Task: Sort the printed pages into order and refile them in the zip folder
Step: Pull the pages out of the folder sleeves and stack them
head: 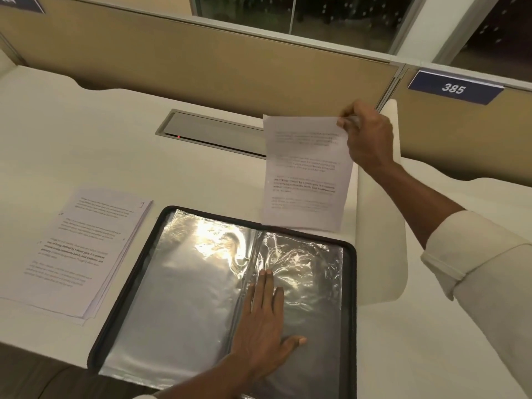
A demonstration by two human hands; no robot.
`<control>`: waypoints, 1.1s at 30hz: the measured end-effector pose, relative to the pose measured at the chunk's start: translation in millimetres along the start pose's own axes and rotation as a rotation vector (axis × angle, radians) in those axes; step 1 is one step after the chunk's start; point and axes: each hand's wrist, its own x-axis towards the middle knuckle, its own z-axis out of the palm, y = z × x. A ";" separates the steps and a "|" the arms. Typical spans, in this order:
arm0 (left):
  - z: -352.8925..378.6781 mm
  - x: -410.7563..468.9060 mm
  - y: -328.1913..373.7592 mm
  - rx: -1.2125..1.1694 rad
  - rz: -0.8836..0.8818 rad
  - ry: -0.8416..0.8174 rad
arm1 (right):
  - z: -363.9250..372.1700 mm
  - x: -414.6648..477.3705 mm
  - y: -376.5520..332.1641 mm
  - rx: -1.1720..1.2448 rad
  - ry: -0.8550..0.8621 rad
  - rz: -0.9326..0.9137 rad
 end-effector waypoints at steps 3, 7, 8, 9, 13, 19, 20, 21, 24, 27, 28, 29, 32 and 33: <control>-9.6 1.1 -6.6 0.003 0.015 -0.008 | -13.5 1.5 -21.7 0.085 0.113 -0.127; -14.7 -2.7 -9.9 0.002 0.028 -0.011 | -30.6 -5.5 -49.8 0.195 0.201 -0.167; -15.2 -3.8 -9.3 0.004 0.033 -0.017 | -32.8 -8.0 -54.6 0.217 0.207 -0.158; -16.1 -5.0 -8.7 0.008 0.039 -0.020 | -34.6 -10.3 -58.7 0.235 0.211 -0.147; -18.4 -6.4 -15.9 -0.088 0.067 -0.037 | -40.3 -22.2 -75.1 0.323 0.175 -0.091; -49.7 -16.2 -50.6 -0.973 -0.174 0.334 | -40.3 -39.3 -84.9 0.499 0.076 0.037; -57.9 -18.0 -58.2 -1.110 -0.299 0.355 | -39.9 -41.6 -84.7 0.525 0.066 0.062; -67.7 -19.7 -67.2 -1.234 -0.418 0.365 | -39.3 -44.1 -84.1 0.557 0.051 0.087; -98.0 -25.6 -102.6 -1.603 -0.633 0.444 | -35.7 -52.1 -85.0 0.644 -0.009 0.153; -124.2 -34.9 -139.5 -1.699 -0.615 0.372 | -24.7 -62.2 -96.1 0.705 -0.089 0.208; -131.0 -36.8 -151.4 -1.717 -0.576 0.330 | -18.5 -66.0 -102.3 0.716 -0.114 0.217; -138.4 -38.4 -161.9 -1.725 -0.546 0.308 | -10.9 -69.9 -108.6 0.728 -0.140 0.224; -161.9 -46.3 -189.9 -1.747 -0.443 0.259 | 16.9 -82.0 -129.5 0.771 -0.197 0.257; -170.1 -50.3 -196.8 -1.748 -0.394 0.227 | 27.5 -85.9 -136.6 0.779 -0.208 0.277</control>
